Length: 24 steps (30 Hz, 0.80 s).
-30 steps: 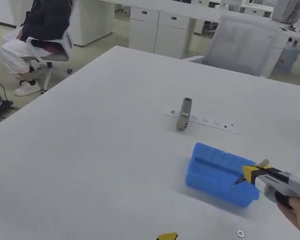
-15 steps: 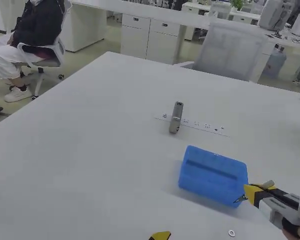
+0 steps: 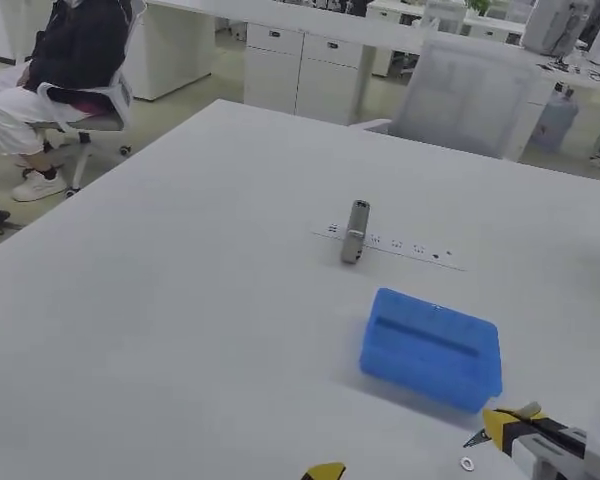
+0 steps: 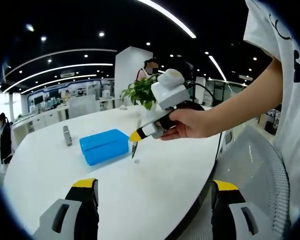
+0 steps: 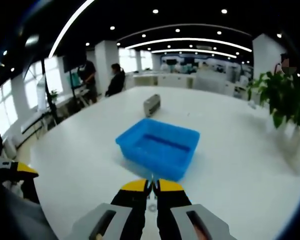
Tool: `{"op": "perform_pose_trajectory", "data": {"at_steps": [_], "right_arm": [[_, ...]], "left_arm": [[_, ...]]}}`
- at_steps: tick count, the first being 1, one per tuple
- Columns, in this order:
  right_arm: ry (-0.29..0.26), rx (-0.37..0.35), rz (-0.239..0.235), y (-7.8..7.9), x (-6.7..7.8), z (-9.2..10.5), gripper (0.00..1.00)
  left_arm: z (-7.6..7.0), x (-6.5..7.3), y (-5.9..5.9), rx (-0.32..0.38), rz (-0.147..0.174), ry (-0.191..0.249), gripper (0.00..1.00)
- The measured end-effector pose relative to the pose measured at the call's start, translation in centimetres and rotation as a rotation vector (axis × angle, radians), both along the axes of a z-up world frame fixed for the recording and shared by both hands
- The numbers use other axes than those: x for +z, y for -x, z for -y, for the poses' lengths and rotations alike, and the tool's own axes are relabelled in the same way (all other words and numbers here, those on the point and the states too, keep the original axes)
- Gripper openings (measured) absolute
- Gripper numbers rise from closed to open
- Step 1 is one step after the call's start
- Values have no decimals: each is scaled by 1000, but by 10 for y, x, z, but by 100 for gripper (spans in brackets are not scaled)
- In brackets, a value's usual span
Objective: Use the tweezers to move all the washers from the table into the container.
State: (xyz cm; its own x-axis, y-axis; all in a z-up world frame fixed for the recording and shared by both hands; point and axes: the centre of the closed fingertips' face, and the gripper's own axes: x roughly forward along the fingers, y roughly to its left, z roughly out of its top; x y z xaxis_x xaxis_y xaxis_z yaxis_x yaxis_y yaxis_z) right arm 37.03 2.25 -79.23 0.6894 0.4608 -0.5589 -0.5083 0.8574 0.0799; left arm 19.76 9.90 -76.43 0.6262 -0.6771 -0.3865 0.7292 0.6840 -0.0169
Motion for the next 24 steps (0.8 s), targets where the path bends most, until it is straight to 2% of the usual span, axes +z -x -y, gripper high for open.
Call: {"op": "perform_pose_trajectory", "data": {"at_steps": [3,8,20,24], "right_arm": [[6,-5,-10,-1,-6,0,3],[3,-11,-21,-3,-12,2,3],[12,-13,-18,11,-3,6,3],[37,-4,-13,9,-6,12,3]], "left_arm": [[-1,-3,1,-1,-12,-15,96],[-1,-3,1,-3,-8,-20,95],[-1,-4,2,-4,-13,-30,95],[-1,-2,1,-3,-10,-29,95]]}}
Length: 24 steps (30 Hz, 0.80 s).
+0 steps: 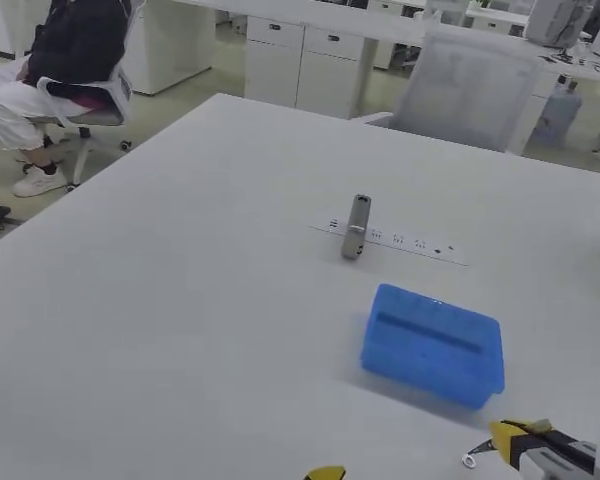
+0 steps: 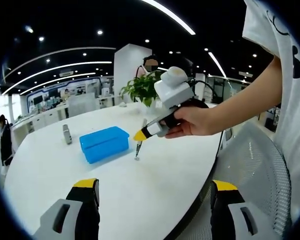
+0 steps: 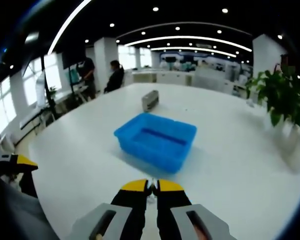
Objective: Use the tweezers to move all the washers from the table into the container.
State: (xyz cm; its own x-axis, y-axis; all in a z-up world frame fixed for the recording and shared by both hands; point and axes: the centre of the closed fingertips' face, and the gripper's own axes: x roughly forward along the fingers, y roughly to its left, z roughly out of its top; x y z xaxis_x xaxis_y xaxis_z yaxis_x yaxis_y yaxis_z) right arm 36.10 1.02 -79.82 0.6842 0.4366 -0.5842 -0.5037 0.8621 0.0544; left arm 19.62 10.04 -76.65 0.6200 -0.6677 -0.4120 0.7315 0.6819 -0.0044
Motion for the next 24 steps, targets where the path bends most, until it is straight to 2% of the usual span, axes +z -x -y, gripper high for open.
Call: {"op": "perform_pose_trajectory", "data": {"at_steps": [3,7,13,21,24], "right_arm": [[1,-1,-6,0,-2,-1,3],[35,17,-17,2,-9,-3,3],[67,44,11,4,-6,-6,2],[45,18,5,2,-7,-3,2],[68,34,-4,4,-5,-4,2]], "left_arm": [[0,0,0,-1,1,-4,94],[0,0,-1,2,1,-5,94],[-1,0,-1,4,3,-9,94],[0,0,-1,3,-2,-9,94],[-1,1,-1,2,0,-11,94]]}}
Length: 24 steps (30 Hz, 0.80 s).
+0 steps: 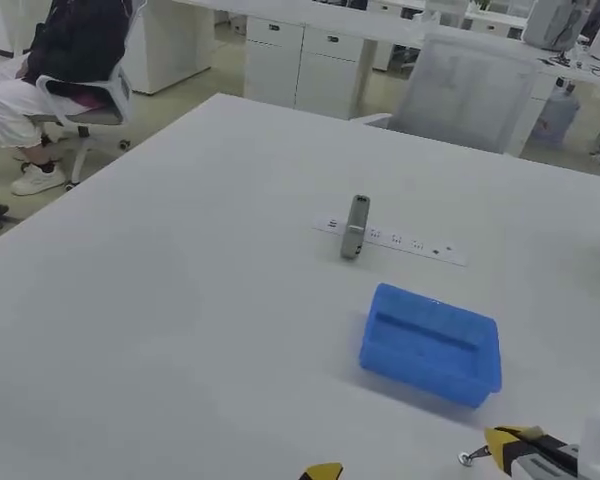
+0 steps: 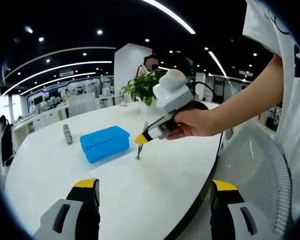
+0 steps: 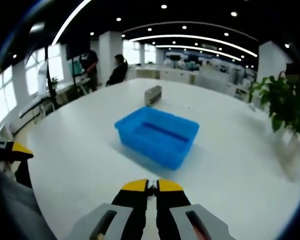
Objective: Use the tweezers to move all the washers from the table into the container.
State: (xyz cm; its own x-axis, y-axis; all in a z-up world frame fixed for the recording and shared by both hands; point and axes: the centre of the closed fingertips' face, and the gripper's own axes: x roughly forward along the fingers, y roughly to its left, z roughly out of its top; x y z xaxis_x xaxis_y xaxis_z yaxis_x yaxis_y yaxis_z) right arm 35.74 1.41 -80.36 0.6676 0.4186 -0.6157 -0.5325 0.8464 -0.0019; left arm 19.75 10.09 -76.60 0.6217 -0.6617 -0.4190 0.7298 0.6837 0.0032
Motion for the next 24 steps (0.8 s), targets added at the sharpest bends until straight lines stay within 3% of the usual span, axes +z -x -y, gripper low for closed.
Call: {"op": "perform_pose_trajectory", "data": {"at_steps": [4,11,24], "right_arm": [[-25,-9,-5,-2,4,2,2],[-27,-2,35,-7,26,4,2],[-47,-12,83,-23,52,13,2]], "left_arm": [[0,0,0,2,3,0,94],[0,1,0,0,5,5,94],[0,1,1,-1,9,6,94]]}}
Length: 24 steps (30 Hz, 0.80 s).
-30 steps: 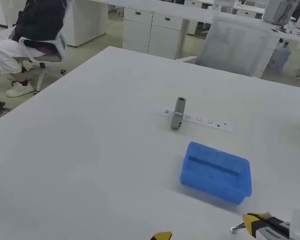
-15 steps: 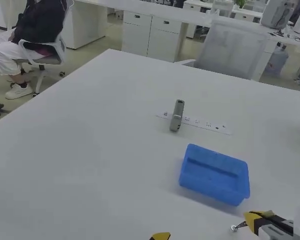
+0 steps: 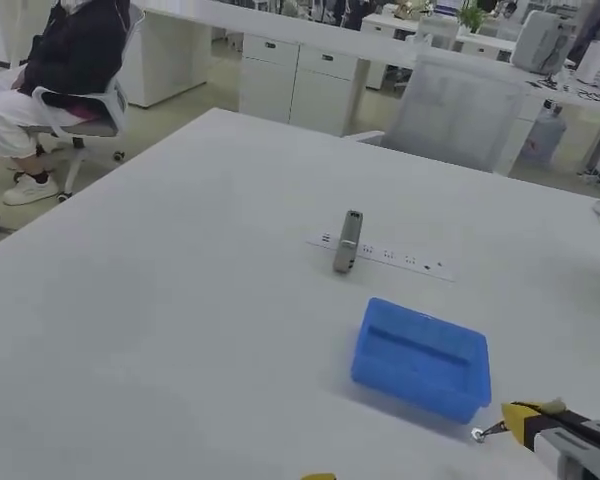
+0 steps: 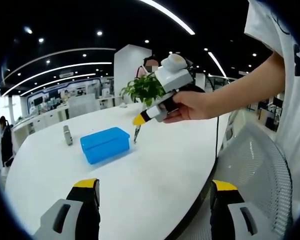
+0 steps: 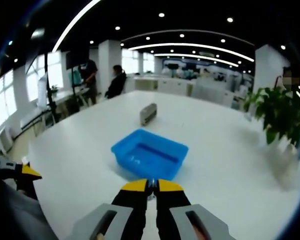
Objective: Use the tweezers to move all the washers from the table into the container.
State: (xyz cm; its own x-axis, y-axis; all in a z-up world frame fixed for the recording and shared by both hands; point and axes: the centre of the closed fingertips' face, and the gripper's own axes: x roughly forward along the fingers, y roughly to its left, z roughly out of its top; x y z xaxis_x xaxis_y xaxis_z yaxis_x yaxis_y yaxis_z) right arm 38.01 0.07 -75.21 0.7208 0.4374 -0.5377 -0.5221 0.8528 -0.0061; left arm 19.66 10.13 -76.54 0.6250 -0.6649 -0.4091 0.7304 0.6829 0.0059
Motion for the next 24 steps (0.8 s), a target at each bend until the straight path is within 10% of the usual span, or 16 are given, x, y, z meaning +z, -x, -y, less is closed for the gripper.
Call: {"op": "perform_pose_trajectory", "data": {"at_steps": [14,24], "right_arm": [[5,14,79,-32,29,-8,2],[43,41,60,-49,14,-25,2]], "left_arm": [[-1,-2,0,6,-5,-1,94],[-3,-3,-1,15,-9,-13,93]]}}
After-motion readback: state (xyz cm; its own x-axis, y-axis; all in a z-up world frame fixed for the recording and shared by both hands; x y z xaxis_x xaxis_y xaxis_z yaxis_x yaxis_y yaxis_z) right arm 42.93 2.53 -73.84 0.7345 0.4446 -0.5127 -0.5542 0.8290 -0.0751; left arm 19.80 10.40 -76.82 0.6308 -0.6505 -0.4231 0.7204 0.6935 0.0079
